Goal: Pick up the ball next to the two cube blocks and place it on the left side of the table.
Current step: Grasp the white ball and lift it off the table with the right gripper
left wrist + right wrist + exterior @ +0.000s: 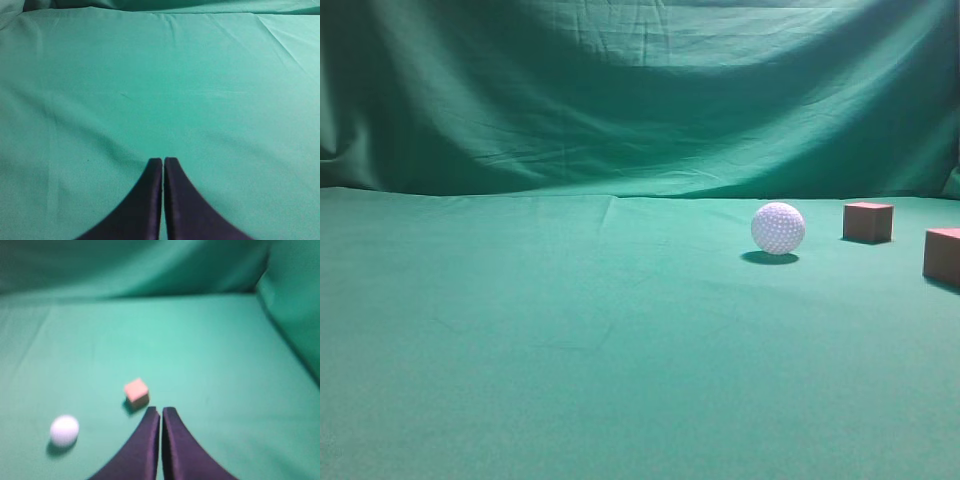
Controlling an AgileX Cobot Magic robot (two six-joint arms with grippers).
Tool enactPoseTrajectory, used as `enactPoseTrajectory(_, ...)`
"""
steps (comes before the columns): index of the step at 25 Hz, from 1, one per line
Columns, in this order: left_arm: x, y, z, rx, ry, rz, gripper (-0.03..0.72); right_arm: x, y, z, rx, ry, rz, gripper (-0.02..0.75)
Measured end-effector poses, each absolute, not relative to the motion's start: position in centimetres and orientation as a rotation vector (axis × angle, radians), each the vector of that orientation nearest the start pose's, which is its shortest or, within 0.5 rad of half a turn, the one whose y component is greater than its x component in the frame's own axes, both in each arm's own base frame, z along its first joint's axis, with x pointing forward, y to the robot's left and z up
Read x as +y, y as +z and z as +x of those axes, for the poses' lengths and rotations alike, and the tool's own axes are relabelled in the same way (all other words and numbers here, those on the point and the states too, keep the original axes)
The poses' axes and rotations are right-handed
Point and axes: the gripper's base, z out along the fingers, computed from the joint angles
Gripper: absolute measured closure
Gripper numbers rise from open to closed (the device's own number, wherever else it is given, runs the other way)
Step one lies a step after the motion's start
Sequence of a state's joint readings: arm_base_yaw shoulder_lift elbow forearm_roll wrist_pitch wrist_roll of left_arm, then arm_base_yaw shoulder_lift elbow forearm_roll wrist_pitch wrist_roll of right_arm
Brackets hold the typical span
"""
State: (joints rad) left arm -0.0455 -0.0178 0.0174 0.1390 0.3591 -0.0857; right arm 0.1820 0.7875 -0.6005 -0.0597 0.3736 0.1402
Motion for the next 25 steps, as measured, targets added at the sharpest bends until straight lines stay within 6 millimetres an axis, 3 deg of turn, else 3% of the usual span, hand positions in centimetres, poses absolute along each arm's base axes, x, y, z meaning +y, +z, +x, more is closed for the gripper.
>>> enactPoseTrajectory(6, 0.2, 17.6, 5.3, 1.838, 0.044, 0.049, 0.688, 6.7, 30.9, 20.5, 2.468, 0.105, -0.363, 0.738)
enactPoseTrajectory(11, 0.2, 17.6, 5.3, 1.838, 0.044, 0.049, 0.688, 11.4, 29.0, 24.5, 2.577, 0.105, -0.583, 0.738)
enactPoseTrajectory(15, 0.2, 17.6, 5.3, 1.838, 0.044, 0.049, 0.688, 14.6, 26.4, 26.8, 2.606, 0.161, -0.642, 0.738)
enactPoseTrajectory(16, 0.2, 17.6, 5.3, 1.838, 0.044, 0.049, 0.688, 15.2, 25.5, 27.4, 2.62, 0.177, -0.637, 0.688)
enactPoseTrajectory(17, 0.2, 17.6, 5.3, 1.838, 0.044, 0.049, 0.688, 15.7, 25.0, 28.0, 2.629, 0.189, -0.634, 0.688)
enactPoseTrajectory(24, 0.2, 17.6, 5.3, 1.838, 0.044, 0.049, 0.688, 17.6, 20.9, 31.2, 2.701, 0.194, -0.634, 0.196)
enactPoseTrajectory(25, 0.2, 17.6, 5.3, 1.838, 0.044, 0.049, 0.688, 17.8, 20.4, 31.5, 2.704, 0.193, -0.634, 0.155)
